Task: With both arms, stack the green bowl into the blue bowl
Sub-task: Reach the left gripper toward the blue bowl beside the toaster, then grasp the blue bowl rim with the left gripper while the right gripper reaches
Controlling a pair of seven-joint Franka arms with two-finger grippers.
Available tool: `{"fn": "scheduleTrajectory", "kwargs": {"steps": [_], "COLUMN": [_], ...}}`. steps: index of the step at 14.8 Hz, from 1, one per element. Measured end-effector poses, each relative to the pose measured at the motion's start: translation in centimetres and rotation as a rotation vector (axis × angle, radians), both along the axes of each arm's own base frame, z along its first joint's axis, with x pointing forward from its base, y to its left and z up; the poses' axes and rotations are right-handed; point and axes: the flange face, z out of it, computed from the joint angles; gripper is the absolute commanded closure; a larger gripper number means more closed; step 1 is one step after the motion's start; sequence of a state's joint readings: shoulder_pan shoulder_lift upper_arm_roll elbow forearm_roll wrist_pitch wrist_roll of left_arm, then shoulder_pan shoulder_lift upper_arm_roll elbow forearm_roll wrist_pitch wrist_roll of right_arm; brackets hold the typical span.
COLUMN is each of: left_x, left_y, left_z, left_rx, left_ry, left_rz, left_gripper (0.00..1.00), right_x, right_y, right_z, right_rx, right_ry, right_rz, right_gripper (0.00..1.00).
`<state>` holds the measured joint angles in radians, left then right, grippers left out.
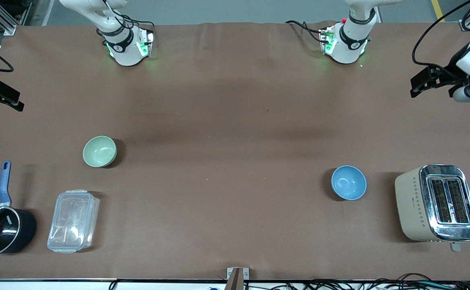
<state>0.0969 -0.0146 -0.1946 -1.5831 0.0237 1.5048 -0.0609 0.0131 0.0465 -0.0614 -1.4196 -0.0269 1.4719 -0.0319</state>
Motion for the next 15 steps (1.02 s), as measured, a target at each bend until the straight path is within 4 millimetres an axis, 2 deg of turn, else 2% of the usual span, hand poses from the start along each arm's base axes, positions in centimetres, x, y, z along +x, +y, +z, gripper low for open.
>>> {"fn": "scheduleTrajectory", "kwargs": {"steps": [1, 3, 6, 8, 10, 11, 12, 14, 15], "left_x": [1.5, 5.2, 9.8, 11.6, 12.4, 12.7, 12.9, 13.1, 13.1], "left_y": [0.1, 0.2, 0.6, 1.8, 2.7, 2.9, 3.0, 3.3, 3.4], "left_z": [-2.0, -7.6, -18.6, -25.7, -31.3, -33.6, -35.6, -39.1, -40.5], "left_rx": [-0.007, -0.027, -0.046, -0.052, -0.067, -0.074, -0.080, -0.093, -0.097], "left_ry": [0.011, 0.021, 0.004, -0.023, -0.022, -0.020, -0.019, -0.022, -0.021], "left_rz": [-0.001, -0.002, -0.001, 0.010, 0.024, 0.028, 0.032, 0.042, 0.045], "left_gripper": [0.00, 0.00, 0.00, 0.00, 0.04, 0.09, 0.19, 0.51, 0.67], "right_x": [0.0, 0.0, 0.0, 0.0, -0.1, -0.2, -0.3, -0.1, 0.4], "right_y": [0.0, 0.0, 0.1, 0.1, 0.1, 0.1, 0.0, -0.2, -0.3], "right_z": [0.0, 0.0, 0.0, -0.1, -0.2, -0.3, -0.7, -2.6, -4.5], "right_rx": [0.000, 0.000, 0.000, 0.000, 0.001, 0.001, 0.001, 0.002, 0.002], "right_ry": [0.000, 0.000, 0.001, 0.002, 0.009, 0.022, 0.038, 0.062, 0.066], "right_rz": [0.000, 0.000, 0.001, 0.002, 0.001, 0.001, 0.000, -0.004, -0.004], "right_gripper": [0.00, 0.00, 0.00, 0.00, 0.00, 0.00, 0.00, 0.00, 0.00]}}
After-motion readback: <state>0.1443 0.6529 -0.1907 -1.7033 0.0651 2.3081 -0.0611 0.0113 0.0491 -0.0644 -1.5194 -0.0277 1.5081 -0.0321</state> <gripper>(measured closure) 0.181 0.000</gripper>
